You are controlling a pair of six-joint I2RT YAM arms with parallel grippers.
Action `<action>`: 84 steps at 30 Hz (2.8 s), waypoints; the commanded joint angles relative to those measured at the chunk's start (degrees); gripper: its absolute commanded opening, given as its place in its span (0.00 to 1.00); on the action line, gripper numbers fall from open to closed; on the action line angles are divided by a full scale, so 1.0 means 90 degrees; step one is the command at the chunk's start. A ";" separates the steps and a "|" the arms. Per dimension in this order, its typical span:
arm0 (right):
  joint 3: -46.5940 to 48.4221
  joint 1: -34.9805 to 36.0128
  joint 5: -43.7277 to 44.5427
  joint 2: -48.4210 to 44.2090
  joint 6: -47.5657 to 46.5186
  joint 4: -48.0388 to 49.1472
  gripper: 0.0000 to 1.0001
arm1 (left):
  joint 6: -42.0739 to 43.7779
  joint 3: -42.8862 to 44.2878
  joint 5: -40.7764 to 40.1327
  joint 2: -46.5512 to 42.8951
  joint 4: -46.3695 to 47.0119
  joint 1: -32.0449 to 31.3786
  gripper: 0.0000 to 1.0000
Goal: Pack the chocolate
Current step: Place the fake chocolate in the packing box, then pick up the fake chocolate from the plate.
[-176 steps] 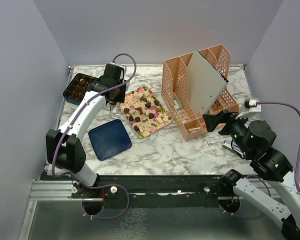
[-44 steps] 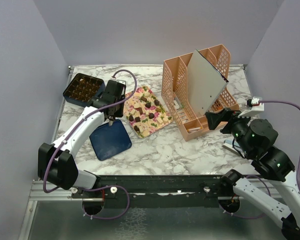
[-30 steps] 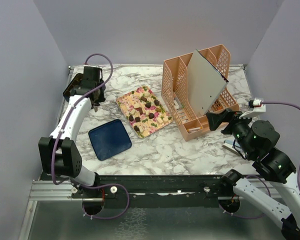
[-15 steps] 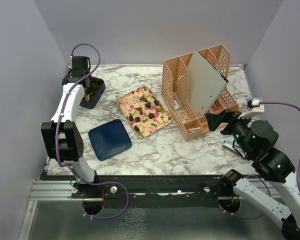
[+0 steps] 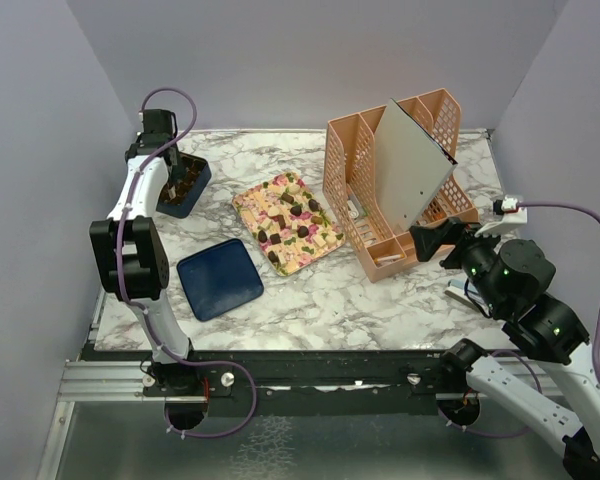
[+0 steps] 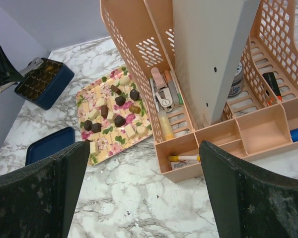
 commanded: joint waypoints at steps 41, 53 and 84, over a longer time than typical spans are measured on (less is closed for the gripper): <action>0.0097 0.0012 -0.0185 -0.0171 0.0209 -0.0180 0.97 | 0.0201 -0.0740 0.1365 -0.1591 -0.0386 -0.0536 0.42; 0.0163 0.0012 0.0043 -0.0040 0.0207 -0.0290 0.97 | 0.0333 -0.1496 0.1025 -0.2684 -0.0653 -0.2106 0.44; 0.0157 0.0013 0.0040 0.0208 0.0269 -0.0180 0.96 | 0.0230 -0.3571 0.1367 -0.3381 -0.0515 -0.3187 0.47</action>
